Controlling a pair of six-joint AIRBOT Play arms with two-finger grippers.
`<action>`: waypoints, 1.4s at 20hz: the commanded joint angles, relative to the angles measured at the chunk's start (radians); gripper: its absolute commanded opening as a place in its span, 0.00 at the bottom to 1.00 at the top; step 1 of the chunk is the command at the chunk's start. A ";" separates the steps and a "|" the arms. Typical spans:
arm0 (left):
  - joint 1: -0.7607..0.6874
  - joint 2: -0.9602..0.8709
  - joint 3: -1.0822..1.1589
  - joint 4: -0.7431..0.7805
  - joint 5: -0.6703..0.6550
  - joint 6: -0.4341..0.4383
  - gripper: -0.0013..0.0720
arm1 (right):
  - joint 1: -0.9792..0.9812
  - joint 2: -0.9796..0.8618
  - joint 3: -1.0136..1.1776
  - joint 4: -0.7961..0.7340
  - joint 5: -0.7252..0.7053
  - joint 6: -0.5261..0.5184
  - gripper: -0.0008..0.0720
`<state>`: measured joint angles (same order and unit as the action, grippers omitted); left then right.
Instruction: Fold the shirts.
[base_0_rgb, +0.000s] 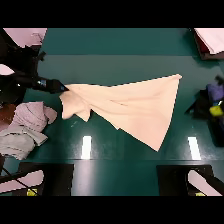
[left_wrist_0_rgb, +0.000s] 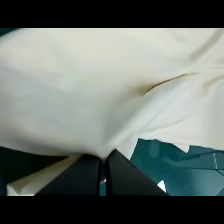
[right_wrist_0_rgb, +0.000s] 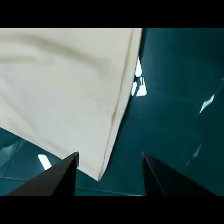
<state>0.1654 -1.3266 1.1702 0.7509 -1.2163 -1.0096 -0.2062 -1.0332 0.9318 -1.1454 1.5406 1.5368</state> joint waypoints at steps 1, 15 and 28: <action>0.001 0.033 0.057 -0.003 -0.013 -0.008 0.06 | 0.013 0.125 -0.276 0.028 0.004 0.075 0.63; 0.001 0.032 0.057 0.000 -0.025 -0.012 0.06 | 0.438 0.239 -0.581 0.182 -0.335 0.369 0.63; 0.001 0.032 0.057 0.001 -0.033 -0.012 0.06 | 0.583 0.041 -0.495 0.144 -0.433 0.373 0.45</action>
<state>0.1654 -1.2953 1.2259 0.7517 -1.2476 -1.0222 0.3481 -0.9512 0.4015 -0.9619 1.1446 1.9114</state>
